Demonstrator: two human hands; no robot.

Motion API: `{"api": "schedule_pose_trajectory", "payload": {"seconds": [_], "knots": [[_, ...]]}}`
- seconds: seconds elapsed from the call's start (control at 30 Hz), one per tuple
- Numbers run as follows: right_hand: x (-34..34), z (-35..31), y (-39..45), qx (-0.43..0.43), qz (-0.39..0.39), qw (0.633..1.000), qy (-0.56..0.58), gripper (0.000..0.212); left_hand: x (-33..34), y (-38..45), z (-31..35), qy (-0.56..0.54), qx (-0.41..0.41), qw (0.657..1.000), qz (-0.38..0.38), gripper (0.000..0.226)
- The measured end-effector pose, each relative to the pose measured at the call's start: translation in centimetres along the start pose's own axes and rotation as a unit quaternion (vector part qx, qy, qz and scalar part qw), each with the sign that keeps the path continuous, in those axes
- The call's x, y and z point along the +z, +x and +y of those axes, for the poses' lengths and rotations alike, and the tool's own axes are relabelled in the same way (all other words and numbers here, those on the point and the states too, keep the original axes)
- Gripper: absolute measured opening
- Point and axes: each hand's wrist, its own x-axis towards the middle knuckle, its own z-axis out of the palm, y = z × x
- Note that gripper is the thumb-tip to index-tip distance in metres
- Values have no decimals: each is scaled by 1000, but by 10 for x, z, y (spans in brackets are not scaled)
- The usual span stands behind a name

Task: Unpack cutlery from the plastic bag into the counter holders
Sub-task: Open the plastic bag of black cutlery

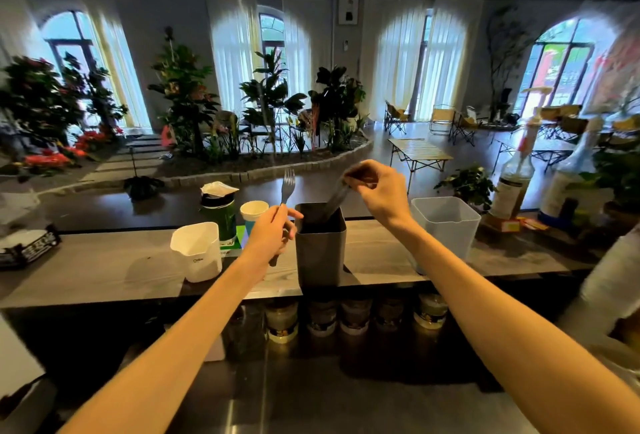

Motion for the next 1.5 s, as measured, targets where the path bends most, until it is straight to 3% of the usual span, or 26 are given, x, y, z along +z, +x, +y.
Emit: {"api": "schedule_pose_trajectory", "payload": {"seconds": [0.17, 0.3, 0.4, 0.47, 0.6, 0.8, 0.9, 1.07, 1.2, 1.3, 1.5], "knots": [[17, 19, -9, 11, -108, 992, -68, 19, 3, -7, 5, 16, 22, 999, -42, 39], [-5, 14, -17, 12, -55, 998, -31, 20, 18, -16, 8, 67, 61, 992, -91, 36], [-29, 0, -24, 52, -78, 992, 87, 25, 43, -20, 12, 101, 65, 985, -127, 32], [-49, -6, -25, 45, -81, 992, 91, 25, 65, -18, 14, 115, 69, 978, -158, 32], [-100, -7, -19, 26, -35, 997, 58, 24, 113, -5, 28, 94, 94, 972, -195, 27], [-178, 26, -2, -23, 81, 992, -91, 17, 175, 34, 45, 146, 174, 962, -150, 29], [-185, 58, -2, 2, 89, 983, -162, 9, 203, 42, 40, 152, 154, 962, -166, 30], [-176, 108, -13, 88, -5, 978, -189, 14, 236, 40, 22, 165, 104, 964, -183, 30], [-178, 117, -36, 91, 32, 978, -187, 16, 227, 25, 3, 158, 77, 972, -153, 24], [-173, 119, -76, 103, 38, 984, -137, 10, 209, -5, -14, 128, 42, 979, -152, 15], [-128, 132, -202, 204, -40, 978, 15, 10, 169, -97, -94, 118, -70, 977, -165, 16]]}}
